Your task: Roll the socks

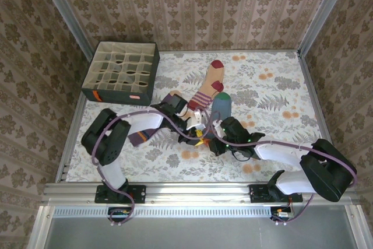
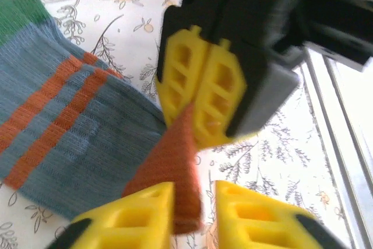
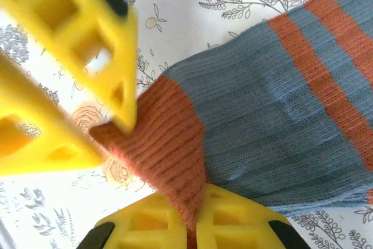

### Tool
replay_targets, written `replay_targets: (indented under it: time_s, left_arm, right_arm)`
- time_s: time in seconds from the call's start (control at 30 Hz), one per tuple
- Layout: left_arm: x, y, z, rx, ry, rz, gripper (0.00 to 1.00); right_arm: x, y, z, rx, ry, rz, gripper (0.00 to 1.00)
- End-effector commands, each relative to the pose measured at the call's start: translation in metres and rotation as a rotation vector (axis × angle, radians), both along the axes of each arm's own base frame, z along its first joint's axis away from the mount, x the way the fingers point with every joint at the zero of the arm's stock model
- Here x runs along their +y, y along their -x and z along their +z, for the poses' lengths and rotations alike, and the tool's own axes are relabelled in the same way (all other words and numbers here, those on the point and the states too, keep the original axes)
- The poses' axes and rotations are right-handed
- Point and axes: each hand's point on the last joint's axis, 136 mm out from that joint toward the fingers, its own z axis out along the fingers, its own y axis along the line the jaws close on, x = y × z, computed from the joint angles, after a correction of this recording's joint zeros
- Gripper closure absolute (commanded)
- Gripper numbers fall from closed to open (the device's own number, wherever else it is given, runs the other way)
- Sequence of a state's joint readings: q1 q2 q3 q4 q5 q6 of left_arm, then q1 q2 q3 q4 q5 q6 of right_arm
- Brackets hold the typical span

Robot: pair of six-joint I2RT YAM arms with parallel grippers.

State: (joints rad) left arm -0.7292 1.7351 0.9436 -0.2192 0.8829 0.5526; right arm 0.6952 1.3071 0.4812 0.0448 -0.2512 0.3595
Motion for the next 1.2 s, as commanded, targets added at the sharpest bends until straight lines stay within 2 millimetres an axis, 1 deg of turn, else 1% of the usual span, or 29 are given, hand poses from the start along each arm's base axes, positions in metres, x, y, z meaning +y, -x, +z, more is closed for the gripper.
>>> replay_targets:
  time_s: [0.0, 0.03, 0.1, 0.13, 0.2, 0.33, 0.43, 0.57, 0.67, 0.77, 0.8, 0.9, 0.93, 1.0, 1.03, 1.1, 1.17]
  left_arm:
    - [-0.005, -0.009, 0.032, -0.125, 0.156, 0.025, 0.59]
    - [-0.004, -0.010, 0.033, -0.149, 0.167, 0.035, 0.54]
    - [-0.002, -0.010, 0.034, -0.187, 0.180, 0.052, 0.48]
    - [-0.001, -0.009, 0.033, -0.197, 0.177, 0.055, 0.46]
    - [0.000, -0.006, 0.029, -0.204, 0.162, 0.044, 0.44]
    - [-0.002, 0.003, 0.013, -0.201, 0.096, 0.003, 0.40]
    - [-0.002, 0.003, 0.002, -0.203, 0.062, 0.000, 0.40]
    - [-0.003, 0.003, -0.005, -0.192, 0.051, -0.001, 0.41]
    - [-0.004, 0.005, -0.008, -0.168, 0.048, -0.010, 0.48]
    - [-0.007, 0.007, -0.010, -0.135, 0.047, -0.017, 0.62]
    - [-0.009, 0.008, -0.011, -0.118, 0.042, -0.022, 0.70]
    - [-0.012, 0.010, -0.018, -0.078, 0.018, -0.029, 0.85]
    - [-0.013, 0.011, -0.021, -0.069, 0.009, -0.029, 0.89]
    - [-0.014, 0.009, -0.025, -0.051, -0.009, -0.018, 0.94]
    - [-0.016, 0.008, -0.027, -0.036, -0.017, -0.007, 0.94]
    - [-0.019, 0.003, -0.031, -0.002, -0.046, 0.030, 0.95]
    - [-0.020, -0.001, -0.038, 0.027, -0.082, 0.061, 0.95]
  right_arm:
    - [0.011, 0.010, 0.004, 0.135, -0.088, 0.052, 1.00]
    - [0.013, 0.012, 0.005, 0.153, -0.097, 0.065, 1.00]
    - [0.014, 0.015, 0.004, 0.196, -0.103, 0.093, 1.00]
    - [0.015, 0.017, -0.001, 0.233, -0.099, 0.105, 1.00]
    - [0.015, 0.019, -0.002, 0.270, -0.106, 0.121, 1.00]
    - [0.015, 0.021, -0.002, 0.320, -0.124, 0.137, 1.00]
    - [0.014, 0.022, -0.001, 0.346, -0.135, 0.145, 1.00]
    - [0.014, 0.024, 0.000, 0.381, -0.151, 0.156, 1.00]
    - [0.013, 0.027, -0.002, 0.412, -0.155, 0.163, 1.00]
    - [0.014, 0.029, -0.004, 0.437, -0.166, 0.168, 1.00]
    - [0.014, 0.029, -0.004, 0.443, -0.169, 0.169, 1.00]
    - [0.014, 0.029, -0.003, 0.449, -0.179, 0.167, 1.00]
    - [0.014, 0.028, -0.003, 0.449, -0.181, 0.164, 1.00]
    - [0.014, 0.027, -0.001, 0.448, -0.185, 0.158, 1.00]
    - [0.013, 0.027, -0.001, 0.448, -0.186, 0.152, 0.98]
    - [0.010, 0.024, 0.001, 0.437, -0.176, 0.127, 0.92]
    - [0.003, 0.019, 0.002, 0.405, -0.149, 0.088, 0.76]
